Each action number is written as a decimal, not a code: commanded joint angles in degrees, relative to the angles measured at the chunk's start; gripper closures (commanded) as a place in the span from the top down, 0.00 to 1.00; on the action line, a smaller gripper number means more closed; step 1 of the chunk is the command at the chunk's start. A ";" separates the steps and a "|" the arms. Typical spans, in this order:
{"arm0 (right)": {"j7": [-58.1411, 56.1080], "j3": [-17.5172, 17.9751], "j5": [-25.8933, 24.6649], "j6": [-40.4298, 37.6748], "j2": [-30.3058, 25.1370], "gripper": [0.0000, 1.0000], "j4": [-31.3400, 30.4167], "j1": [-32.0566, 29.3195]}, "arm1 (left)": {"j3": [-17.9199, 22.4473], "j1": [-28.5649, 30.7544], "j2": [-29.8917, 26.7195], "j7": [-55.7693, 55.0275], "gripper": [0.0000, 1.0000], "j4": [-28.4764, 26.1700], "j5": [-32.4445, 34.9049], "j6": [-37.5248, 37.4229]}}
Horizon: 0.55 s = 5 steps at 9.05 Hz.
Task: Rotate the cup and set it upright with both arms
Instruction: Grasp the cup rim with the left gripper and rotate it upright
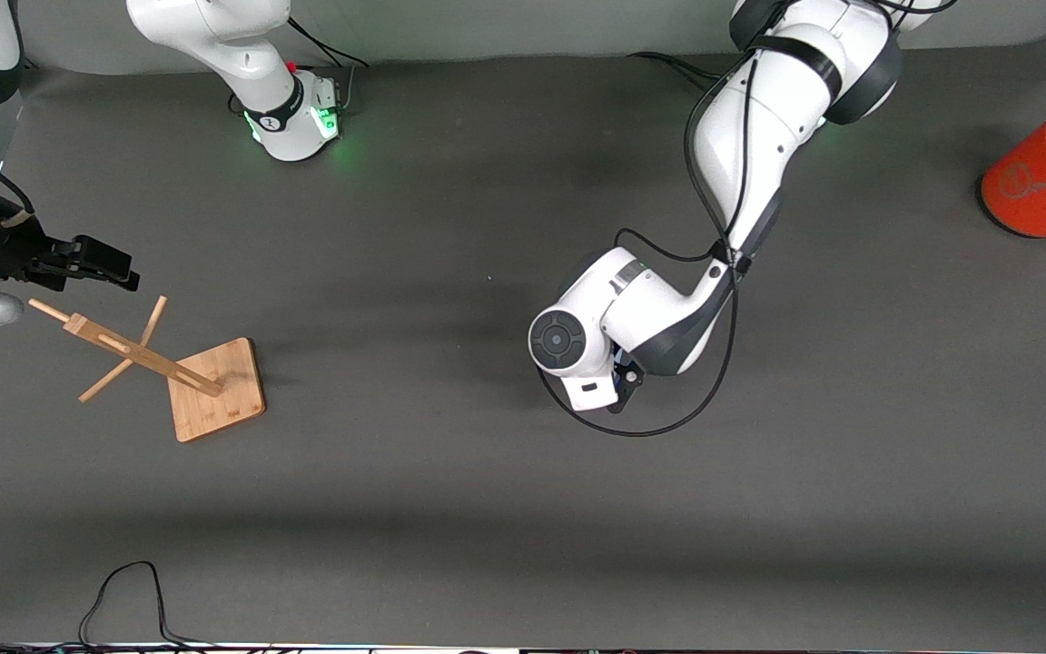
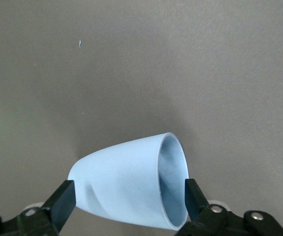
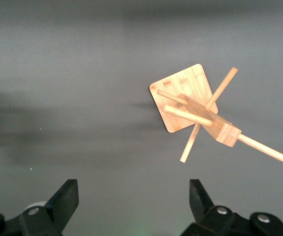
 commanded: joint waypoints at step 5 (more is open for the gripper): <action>-0.15 -2.72 -0.26 -0.49 -0.45 1.00 1.97 0.34 | 0.82 -1.32 -0.19 -0.29 0.00 1.80 0.50 -8.78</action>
